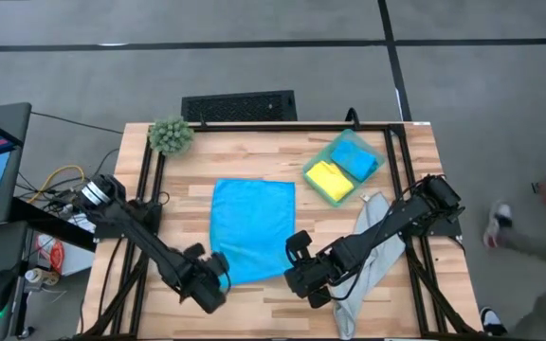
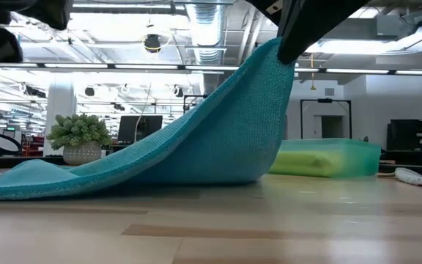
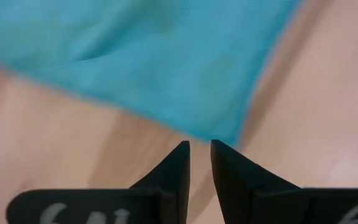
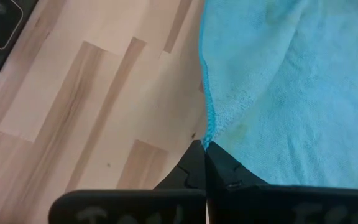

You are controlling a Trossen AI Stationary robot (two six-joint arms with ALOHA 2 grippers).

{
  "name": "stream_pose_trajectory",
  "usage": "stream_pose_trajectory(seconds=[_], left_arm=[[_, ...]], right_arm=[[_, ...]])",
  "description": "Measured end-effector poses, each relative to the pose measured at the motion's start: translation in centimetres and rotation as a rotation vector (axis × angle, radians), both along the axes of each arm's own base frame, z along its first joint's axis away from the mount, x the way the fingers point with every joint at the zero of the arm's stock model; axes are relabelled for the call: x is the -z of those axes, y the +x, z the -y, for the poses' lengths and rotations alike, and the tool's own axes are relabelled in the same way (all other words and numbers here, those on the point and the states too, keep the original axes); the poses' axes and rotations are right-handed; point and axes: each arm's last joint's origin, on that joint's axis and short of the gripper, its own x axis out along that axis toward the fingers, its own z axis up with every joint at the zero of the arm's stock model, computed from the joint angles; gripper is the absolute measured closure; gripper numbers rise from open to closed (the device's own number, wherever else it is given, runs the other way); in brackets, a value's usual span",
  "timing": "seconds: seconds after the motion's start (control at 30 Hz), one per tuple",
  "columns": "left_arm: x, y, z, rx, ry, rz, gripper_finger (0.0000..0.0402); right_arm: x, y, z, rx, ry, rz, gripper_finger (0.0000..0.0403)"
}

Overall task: Fold microfiber towels
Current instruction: Fold the blue towel

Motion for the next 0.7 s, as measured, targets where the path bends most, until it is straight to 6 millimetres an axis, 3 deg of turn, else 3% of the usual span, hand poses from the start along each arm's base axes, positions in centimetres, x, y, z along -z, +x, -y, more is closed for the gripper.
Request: stream_pose_trajectory(seconds=[0.17, 0.3, 0.5, 0.7], left_arm=[[2.5, 0.5, 2.1, 0.420, 0.001, -0.034, 0.0332], [4.4, 0.1, 3.5, 0.559, 0.028, -0.070, 0.0295], [4.9, -0.5, 4.0, 0.578, 0.103, -0.074, 0.0219], [2.6, -0.6, 3.5, 0.559, 0.239, -0.012, 0.0182]], right_arm=[[0.0, 0.0, 0.0, 0.000, -0.001, -0.001, 0.0395], [0.0, 0.0, 0.0, 0.000, -0.002, -0.004, 0.0395], [0.0, 0.1, 0.3, 0.008, -0.003, -0.006, 0.0395], [0.1, 0.3, 0.7, 0.019, -0.004, -0.008, 0.0395]])
